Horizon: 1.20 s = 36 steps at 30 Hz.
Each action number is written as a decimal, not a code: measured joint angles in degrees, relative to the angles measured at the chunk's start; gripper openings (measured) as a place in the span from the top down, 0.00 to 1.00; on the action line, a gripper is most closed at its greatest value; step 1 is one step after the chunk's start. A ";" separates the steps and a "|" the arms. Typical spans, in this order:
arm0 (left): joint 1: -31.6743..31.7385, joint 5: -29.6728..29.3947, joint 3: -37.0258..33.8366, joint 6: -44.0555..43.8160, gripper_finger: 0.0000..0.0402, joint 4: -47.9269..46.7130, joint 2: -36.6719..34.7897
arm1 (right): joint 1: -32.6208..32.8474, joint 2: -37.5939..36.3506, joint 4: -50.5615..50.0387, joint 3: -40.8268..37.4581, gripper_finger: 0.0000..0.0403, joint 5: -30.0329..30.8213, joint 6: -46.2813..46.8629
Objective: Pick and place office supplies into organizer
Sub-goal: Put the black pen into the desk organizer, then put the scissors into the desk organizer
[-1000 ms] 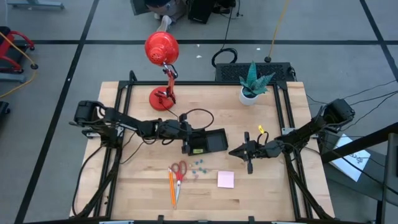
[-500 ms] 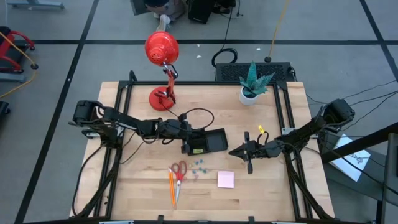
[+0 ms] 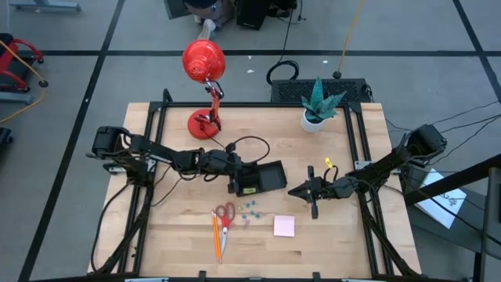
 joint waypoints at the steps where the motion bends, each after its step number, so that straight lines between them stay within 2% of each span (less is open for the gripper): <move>1: 0.00 0.03 0.00 -0.05 0.79 0.01 0.00 | 0.00 0.00 0.00 -0.01 0.99 0.00 0.00; 5: 0.02 0.44 -0.01 0.10 0.75 -0.01 0.02 | -0.01 0.00 0.00 0.00 0.99 -0.02 0.00; 12: 0.24 1.24 -0.14 1.10 0.77 1.52 -0.26 | 0.00 0.00 0.02 0.01 0.99 0.00 0.00; 16: -0.58 1.76 0.92 5.21 0.77 -0.54 -3.47 | 0.00 0.00 0.04 -0.01 0.99 -0.02 0.00; 19: -1.20 1.93 3.84 7.64 0.77 -4.78 -8.81 | 0.00 0.00 -0.10 0.01 0.99 -0.12 0.00; 24: -3.68 0.35 11.13 10.03 0.77 -20.01 -17.93 | 0.00 0.00 -0.79 -0.01 0.99 -0.15 0.01; 29: -9.19 -4.36 19.00 9.09 0.77 -36.67 -26.98 | 0.00 0.00 -1.38 -0.01 0.99 -0.17 0.02; 31: -12.59 -7.10 20.52 6.15 0.77 -43.31 -29.83 | 0.00 0.00 -1.31 -0.01 0.99 -0.17 0.02; 36: -23.87 -14.73 18.97 -3.42 0.79 -51.50 -35.06 | 0.00 0.00 -1.38 -0.01 0.99 -0.20 0.02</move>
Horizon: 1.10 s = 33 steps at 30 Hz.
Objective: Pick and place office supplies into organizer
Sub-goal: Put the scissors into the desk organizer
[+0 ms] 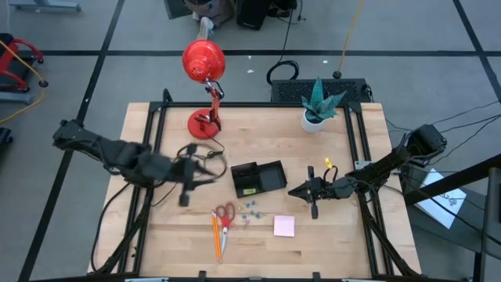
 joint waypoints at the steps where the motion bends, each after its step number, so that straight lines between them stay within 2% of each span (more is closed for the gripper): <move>1: -2.52 -1.65 -0.99 -2.17 0.81 -1.34 -0.29 | 0.00 0.00 0.03 0.00 0.99 0.00 0.00; 4: -10.28 -7.98 -5.88 -8.79 0.93 -0.68 -0.41 | 0.00 0.00 0.04 0.00 0.99 0.00 0.00; 6: -14.57 -12.54 -9.77 -12.31 0.98 3.22 -0.45 | 0.00 0.00 0.17 0.00 0.99 0.00 0.00; 10: -20.20 -20.34 -19.59 -14.84 0.97 16.61 0.03 | 0.00 0.00 0.17 0.00 0.99 0.00 0.00; 13: -22.45 -23.75 -27.67 -12.69 0.99 30.99 -0.06 | 0.00 0.00 0.17 0.00 0.99 -0.01 0.00; 20: -21.81 -24.51 -47.57 -2.17 0.99 64.99 -0.04 | 0.00 0.00 0.20 0.04 0.99 -0.02 -0.01; 24: -19.56 -23.53 -56.30 -1.04 0.98 80.03 -0.08 | 0.00 0.00 -1.88 2.85 0.97 -0.23 -0.76; 28: -17.59 -21.72 -57.28 -0.82 0.99 79.30 -0.08 | -0.14 0.09 -8.83 8.77 0.88 0.03 -1.80; 33: -15.59 -20.02 -57.29 1.34 0.96 79.30 0.01 | -0.46 3.75 -20.99 19.66 0.72 1.82 4.10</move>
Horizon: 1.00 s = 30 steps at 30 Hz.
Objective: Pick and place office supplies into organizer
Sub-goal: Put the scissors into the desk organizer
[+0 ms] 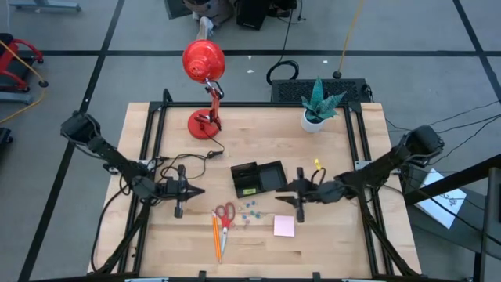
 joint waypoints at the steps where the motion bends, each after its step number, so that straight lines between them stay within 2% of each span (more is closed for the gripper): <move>1: 0.28 0.12 0.00 0.36 0.95 -0.01 0.00 | 0.01 1.30 -2.10 2.42 0.69 -0.16 0.72; 7: 1.24 0.42 0.00 0.26 0.98 -2.90 0.00 | 0.04 13.62 -12.59 19.36 0.56 -3.20 2.04; 10: 1.30 0.42 0.00 -0.28 0.99 -3.29 0.00 | -0.76 21.60 -17.02 28.38 0.55 -3.62 3.73; 15: 1.30 0.38 0.00 -0.06 0.94 -2.42 -0.05 | -2.83 32.35 -21.06 39.83 0.57 -3.42 12.23; 20: 1.30 0.38 0.00 -0.31 0.92 -2.18 -0.11 | -4.52 37.99 -25.27 44.25 0.59 -3.76 24.02; 23: 1.30 0.38 0.01 -0.31 0.93 -2.39 -0.11 | -5.48 39.93 -27.05 45.02 0.59 -6.60 29.05; 30: 1.30 0.35 0.02 -0.26 0.99 -2.62 -0.11 | -5.75 41.93 -25.70 45.06 0.59 -8.24 33.53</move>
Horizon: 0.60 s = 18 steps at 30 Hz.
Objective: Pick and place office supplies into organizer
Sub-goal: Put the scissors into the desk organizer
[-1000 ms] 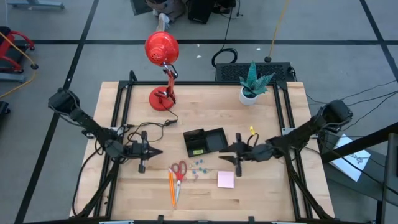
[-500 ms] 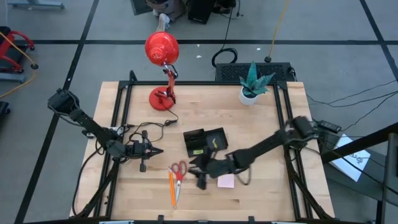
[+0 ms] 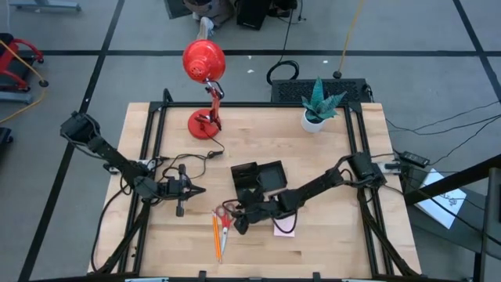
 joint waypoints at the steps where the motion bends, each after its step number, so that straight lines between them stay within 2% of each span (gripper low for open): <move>1: 0.00 0.02 0.00 0.00 0.99 0.04 0.00 | 0.03 0.00 0.06 0.00 0.59 0.12 0.27; 10: 0.00 -0.11 0.00 0.02 0.92 0.02 0.00 | 0.24 0.00 -0.11 0.00 0.59 0.47 1.40; 18: 0.00 -0.13 0.00 0.02 0.91 0.15 -0.02 | 0.33 2.04 0.54 0.00 0.59 1.89 0.84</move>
